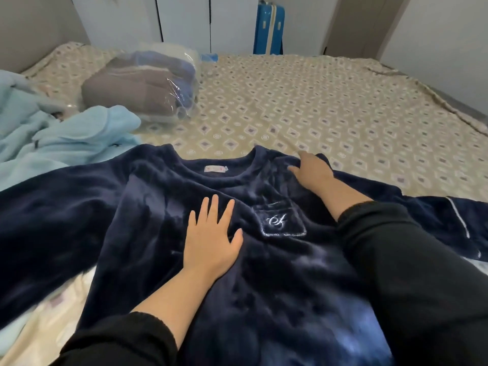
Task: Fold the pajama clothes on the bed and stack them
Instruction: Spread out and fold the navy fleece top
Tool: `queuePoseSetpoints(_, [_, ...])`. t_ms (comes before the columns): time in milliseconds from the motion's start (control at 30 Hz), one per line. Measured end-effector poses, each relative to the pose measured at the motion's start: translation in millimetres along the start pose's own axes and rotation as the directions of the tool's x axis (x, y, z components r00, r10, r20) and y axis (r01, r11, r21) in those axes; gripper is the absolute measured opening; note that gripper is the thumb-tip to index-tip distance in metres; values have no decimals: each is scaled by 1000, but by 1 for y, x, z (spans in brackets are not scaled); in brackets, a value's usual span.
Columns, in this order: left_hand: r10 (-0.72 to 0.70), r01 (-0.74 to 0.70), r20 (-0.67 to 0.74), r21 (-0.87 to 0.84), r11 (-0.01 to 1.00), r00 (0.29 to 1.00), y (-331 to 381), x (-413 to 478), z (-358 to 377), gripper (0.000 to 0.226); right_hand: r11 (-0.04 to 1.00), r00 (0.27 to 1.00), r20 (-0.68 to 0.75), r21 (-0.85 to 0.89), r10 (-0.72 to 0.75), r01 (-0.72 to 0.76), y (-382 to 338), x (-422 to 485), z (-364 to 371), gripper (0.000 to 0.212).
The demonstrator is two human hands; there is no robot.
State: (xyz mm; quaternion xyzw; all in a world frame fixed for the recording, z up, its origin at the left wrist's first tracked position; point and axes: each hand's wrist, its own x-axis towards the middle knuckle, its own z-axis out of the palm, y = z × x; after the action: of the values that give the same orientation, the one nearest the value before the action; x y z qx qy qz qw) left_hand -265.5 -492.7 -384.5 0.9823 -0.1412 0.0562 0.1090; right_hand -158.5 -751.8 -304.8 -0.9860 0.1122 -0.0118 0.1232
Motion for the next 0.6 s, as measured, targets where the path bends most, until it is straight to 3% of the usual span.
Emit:
queuePoseSetpoints(67, [-1, 1, -10, -20, 1000, 1000, -1, 6, -1, 69, 995, 981, 177, -66, 81, -70, -1, 22, 7, 60])
queuePoseSetpoints(100, [0, 0, -19, -23, 1000, 1000, -1, 8, -1, 70, 994, 977, 200, -100, 74, -55, -2, 33, 9, 52])
queuePoseSetpoints(167, [1, -2, -34, -33, 999, 999, -2, 8, 0, 70, 992, 998, 35, -109, 61, -57, -6, 54, 3, 26])
queuePoseSetpoints(233, [-3, 0, -55, -52, 999, 998, -2, 6, 0, 70, 993, 951, -287, -2, 112, -117, 0, 77, -13, 26])
queuePoseSetpoints(300, [-5, 1, -66, -54, 999, 998, -2, 7, 0, 70, 979, 894, -403, 25, 196, -203, 11, 88, -20, 32])
queuePoseSetpoints(433, [-16, 16, -12, -22, 1000, 1000, -1, 6, 0, 69, 970, 980, 11, -143, 201, -197, -1, 71, 20, 48])
queuePoseSetpoints(533, [-16, 16, 6, -13, 1000, 1000, -1, 7, -1, 68, 997, 997, 39, 32, 73, -74, -30, 37, 29, 65])
queuePoseSetpoints(600, [-16, 16, 1, -10, 1000, 1000, -1, 7, 0, 68, 992, 992, 28, -28, -123, 124, -35, -4, 36, 66])
